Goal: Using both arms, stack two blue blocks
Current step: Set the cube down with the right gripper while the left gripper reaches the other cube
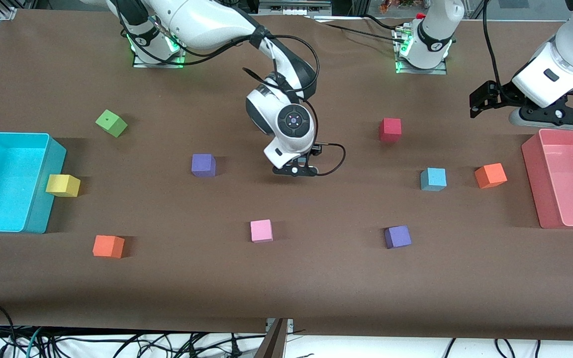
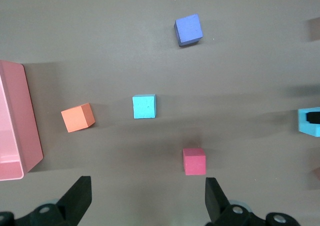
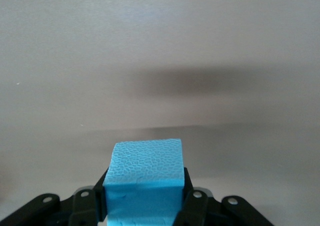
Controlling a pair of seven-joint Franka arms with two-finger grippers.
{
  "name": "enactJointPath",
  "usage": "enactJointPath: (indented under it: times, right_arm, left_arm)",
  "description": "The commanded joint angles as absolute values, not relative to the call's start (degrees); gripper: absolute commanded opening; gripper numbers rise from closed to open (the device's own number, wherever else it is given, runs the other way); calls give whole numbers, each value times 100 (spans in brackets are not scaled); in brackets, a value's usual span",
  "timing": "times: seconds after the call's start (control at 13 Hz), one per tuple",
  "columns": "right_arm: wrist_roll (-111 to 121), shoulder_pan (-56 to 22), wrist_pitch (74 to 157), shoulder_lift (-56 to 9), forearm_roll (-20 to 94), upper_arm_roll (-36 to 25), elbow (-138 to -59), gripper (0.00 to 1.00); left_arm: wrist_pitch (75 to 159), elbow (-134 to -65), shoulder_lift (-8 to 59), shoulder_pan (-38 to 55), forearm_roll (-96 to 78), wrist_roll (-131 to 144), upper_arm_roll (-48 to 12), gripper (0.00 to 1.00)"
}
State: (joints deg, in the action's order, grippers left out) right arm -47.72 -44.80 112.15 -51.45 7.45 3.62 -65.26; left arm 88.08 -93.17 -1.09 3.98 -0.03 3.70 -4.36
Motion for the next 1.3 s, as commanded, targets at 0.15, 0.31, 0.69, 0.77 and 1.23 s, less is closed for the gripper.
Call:
enactJointPath:
  times: [0.15,0.31,0.69,0.77,1.23]
  right_arm:
    - [-4860,-4623,11417,-5466,844,501,-6267,0]
    - [-4860,-4710,11513,-5598,844,501,-6267,0]
    - [-4869,-4825,11742,-5713,835,492,-6267,0]
    - [-4869,-4825,11820,-5713,835,492,-6267,41]
    - [-4808,-4816,12014,-5722,765,483,-6293,99]
  left_arm:
    - [8727,-9193,-62,439,-62,378,-431,100]
    - [8754,-9185,-9,439,-70,387,-422,100]
    - [8850,-9272,-35,439,-70,387,-431,100]
    - [8964,-9368,0,448,-62,387,-431,100]
    - [9298,-9640,194,396,9,369,-413,100]
